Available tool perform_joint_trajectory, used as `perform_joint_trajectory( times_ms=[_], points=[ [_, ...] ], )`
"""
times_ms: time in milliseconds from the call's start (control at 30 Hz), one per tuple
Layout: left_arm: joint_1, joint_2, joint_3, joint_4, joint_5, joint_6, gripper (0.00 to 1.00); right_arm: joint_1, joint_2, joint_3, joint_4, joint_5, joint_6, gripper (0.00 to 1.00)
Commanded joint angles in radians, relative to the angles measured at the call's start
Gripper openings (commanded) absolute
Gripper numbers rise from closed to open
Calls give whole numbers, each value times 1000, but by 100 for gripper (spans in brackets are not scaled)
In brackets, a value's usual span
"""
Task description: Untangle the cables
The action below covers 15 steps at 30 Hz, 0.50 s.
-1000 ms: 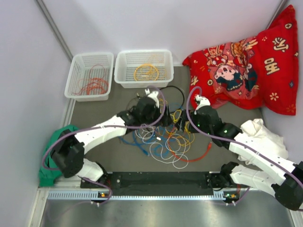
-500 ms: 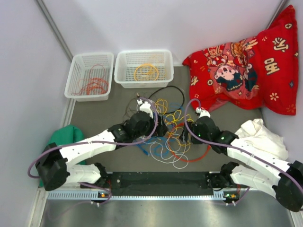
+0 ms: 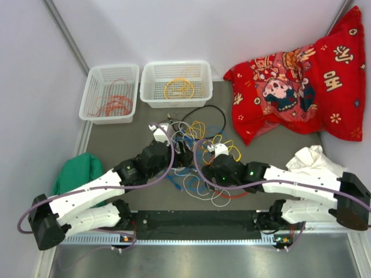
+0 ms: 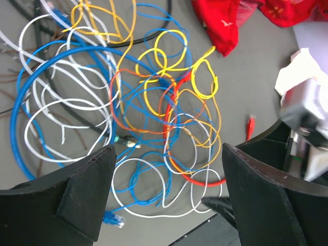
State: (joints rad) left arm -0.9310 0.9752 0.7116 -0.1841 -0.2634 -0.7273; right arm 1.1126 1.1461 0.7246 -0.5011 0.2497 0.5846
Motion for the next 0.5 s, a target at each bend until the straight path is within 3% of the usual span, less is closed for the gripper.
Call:
perform_joint_trajectory(
  times_ms=[0,133,333,433,467],
  points=[
    [-5,-52,-35,-15,-46,-23,88,10,72,4,19,16,3,84],
    [-3,-84,-44,-49,-56,-23,88,10,199,27,64,-12,1,82],
    [-5,-145,-60,-103,-83,-24,88,38,329,50,127,-63,11,71],
    [-5,-176,-69,-118,-92,-26,88,38,379,67,116,-43,24,55],
    [-3,-187,-72,-118,-97,-26,88,36,386,71,111,-37,29,42]
  ],
)
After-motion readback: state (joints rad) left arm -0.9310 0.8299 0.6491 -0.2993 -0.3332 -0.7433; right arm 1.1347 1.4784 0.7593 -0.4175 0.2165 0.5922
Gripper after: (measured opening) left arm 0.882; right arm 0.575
